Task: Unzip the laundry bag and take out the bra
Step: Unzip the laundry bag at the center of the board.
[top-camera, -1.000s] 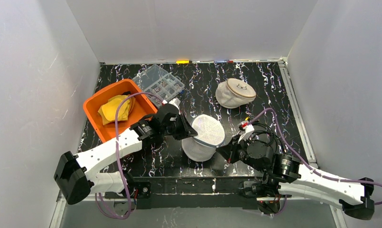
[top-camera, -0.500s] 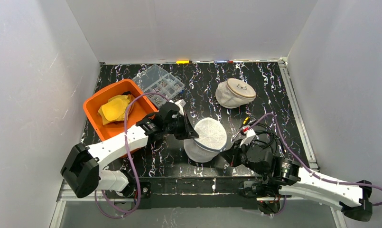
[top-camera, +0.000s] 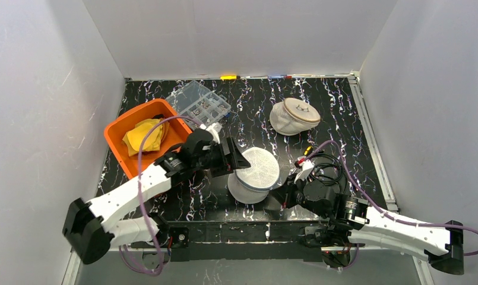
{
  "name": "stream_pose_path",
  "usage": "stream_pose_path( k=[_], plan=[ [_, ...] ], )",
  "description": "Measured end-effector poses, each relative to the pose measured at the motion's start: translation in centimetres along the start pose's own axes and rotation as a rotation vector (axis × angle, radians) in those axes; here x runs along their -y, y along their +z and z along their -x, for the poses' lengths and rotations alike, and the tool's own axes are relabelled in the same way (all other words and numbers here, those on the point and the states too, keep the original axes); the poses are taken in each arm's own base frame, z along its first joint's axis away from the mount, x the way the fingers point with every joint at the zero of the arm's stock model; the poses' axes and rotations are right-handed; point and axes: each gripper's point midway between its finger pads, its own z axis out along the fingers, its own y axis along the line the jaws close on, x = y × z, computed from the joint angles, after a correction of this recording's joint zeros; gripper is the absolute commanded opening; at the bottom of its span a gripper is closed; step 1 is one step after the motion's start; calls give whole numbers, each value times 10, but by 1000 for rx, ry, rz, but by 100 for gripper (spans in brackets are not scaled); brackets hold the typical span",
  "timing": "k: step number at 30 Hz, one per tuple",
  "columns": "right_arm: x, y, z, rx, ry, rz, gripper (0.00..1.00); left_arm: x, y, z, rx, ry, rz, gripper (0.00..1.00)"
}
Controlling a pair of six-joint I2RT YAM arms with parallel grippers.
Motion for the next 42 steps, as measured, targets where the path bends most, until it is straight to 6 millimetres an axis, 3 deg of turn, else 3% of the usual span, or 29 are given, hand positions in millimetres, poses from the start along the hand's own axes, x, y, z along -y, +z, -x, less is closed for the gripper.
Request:
stream_pose_path(
  k=[4,8,16,25,30,42],
  plan=[
    [-9,4,2,2,12,30,1,6,-32,-3,69,-51,-36,86],
    [-18,11,1,-6,19,57,1,7,-44,-17,78,-94,-41,86],
    [-33,24,-3,-28,26,103,1,2,-16,-59,-24,-114,56,82],
    [-48,25,-2,-31,48,162,1,-13,6,-51,30,-142,154,73],
    [-51,22,2,-20,56,180,1,-15,8,-37,98,-138,177,62],
    [-50,12,6,-8,66,186,1,-22,13,-23,145,-137,220,20]
  ],
)
